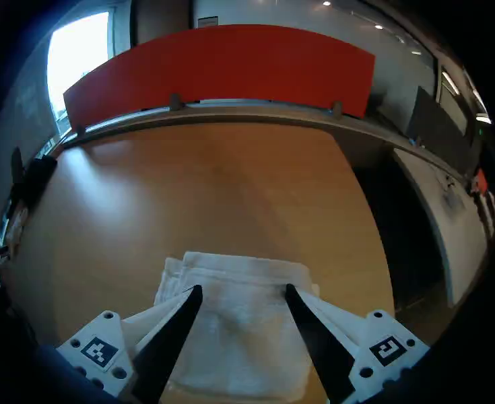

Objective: Fold towel

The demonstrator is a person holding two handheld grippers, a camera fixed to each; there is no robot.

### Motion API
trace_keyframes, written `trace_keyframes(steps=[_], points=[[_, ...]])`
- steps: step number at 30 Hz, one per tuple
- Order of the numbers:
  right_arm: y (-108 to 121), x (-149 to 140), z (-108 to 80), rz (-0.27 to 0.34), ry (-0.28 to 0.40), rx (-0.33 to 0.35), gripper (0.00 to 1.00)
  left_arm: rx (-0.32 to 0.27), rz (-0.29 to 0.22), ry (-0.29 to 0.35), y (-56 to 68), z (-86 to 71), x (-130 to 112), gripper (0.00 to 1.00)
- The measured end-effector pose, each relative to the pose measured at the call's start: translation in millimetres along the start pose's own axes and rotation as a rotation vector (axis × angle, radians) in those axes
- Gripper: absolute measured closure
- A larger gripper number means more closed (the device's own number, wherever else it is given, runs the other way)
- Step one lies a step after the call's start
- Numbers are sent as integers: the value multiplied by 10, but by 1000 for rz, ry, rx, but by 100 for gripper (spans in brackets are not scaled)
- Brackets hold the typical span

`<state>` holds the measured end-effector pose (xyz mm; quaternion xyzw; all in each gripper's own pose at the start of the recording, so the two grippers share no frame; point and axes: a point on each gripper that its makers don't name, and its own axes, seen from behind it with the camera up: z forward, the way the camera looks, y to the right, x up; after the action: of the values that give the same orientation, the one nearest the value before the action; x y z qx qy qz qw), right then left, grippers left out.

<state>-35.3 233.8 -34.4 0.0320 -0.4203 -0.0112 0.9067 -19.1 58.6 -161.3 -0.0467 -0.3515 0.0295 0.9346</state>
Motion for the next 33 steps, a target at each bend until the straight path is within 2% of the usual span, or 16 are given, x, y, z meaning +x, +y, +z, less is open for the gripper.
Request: trace_keyframes(steps=[6, 12, 18, 33], points=[[13, -68, 103, 2, -20, -3, 4, 11, -1, -4, -41, -34, -22, 5], [4, -72, 105, -2, -21, -6, 4, 14, -5, -2, -56, -43, -21, 5], [-29, 67, -20, 3, 18, -5, 4, 8, -2, 2, -46, -30, -13, 5], [-103, 207, -235, 1, 69, -23, 4, -7, -7, 24, -67, -4, 43, 6]])
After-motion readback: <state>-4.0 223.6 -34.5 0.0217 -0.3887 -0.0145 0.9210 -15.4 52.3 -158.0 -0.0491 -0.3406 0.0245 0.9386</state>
